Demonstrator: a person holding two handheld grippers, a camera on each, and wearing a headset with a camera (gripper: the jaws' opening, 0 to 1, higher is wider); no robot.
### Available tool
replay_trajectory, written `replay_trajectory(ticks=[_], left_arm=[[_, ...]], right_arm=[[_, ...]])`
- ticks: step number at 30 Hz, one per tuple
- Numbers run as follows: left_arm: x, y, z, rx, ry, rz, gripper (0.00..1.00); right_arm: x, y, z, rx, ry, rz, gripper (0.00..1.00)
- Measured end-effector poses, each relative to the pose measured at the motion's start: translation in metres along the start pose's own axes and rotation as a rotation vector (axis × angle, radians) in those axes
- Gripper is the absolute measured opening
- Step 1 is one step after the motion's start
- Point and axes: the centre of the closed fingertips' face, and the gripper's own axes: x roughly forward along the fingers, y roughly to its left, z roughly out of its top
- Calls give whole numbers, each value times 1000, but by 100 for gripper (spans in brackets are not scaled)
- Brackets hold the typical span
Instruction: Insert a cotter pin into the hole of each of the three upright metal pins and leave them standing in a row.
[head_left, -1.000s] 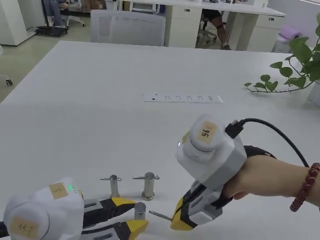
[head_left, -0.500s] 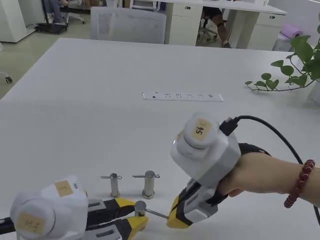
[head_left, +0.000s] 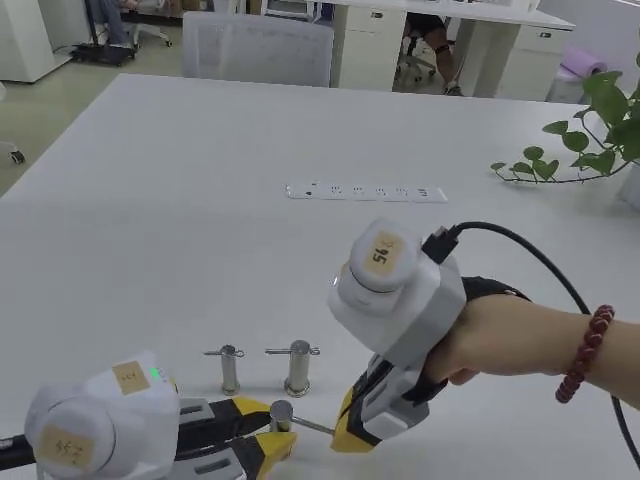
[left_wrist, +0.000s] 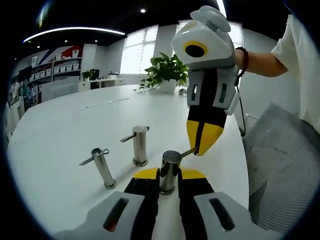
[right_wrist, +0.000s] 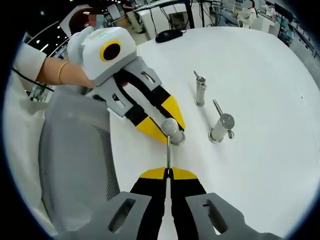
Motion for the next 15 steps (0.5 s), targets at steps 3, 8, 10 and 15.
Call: replay_trajectory(ticks=[3,8,10,15], left_arm=[[0,0,0,-1,-1,2,12],[0,0,0,0,0,7,12],[1,1,0,2,1,8,12],[1,0,0,3,1,13,12]], right_arm=[[1,1,0,5,8,3,3],[-1,1,0,12,45,5,3],[-1,0,0,7,61,1,3],[-1,1,0,21,85,7,3]])
